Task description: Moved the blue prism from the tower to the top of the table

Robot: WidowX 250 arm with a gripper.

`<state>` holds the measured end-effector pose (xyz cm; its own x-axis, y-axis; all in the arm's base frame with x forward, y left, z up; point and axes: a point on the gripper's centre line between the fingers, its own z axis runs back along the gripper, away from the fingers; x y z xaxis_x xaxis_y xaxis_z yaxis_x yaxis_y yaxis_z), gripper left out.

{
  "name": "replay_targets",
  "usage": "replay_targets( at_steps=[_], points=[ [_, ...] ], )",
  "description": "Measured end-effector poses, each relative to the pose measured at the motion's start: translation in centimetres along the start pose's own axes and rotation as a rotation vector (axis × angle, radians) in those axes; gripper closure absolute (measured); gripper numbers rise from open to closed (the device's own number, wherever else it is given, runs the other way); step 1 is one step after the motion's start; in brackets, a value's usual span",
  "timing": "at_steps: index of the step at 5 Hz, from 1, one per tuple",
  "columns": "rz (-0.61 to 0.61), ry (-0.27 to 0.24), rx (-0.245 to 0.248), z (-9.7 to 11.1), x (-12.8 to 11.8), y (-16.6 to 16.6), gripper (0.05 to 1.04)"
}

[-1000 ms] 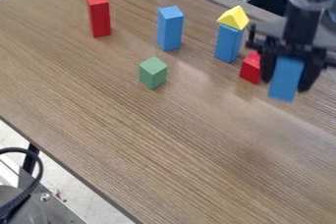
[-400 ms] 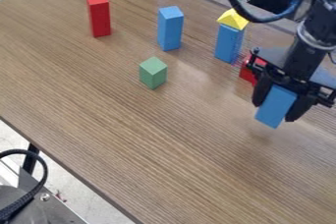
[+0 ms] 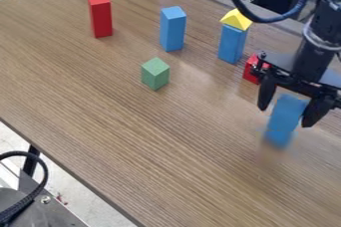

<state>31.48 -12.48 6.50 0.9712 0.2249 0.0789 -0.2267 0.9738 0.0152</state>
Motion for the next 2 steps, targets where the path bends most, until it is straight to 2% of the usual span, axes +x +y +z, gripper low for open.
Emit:
replay_targets(
  at_steps=[1,2],
  points=[
    [0.009,-0.026,-0.010,0.96,0.36,0.26,0.083],
    [0.001,-0.047,-0.016,1.75,0.77,0.16,0.083]
  ],
)
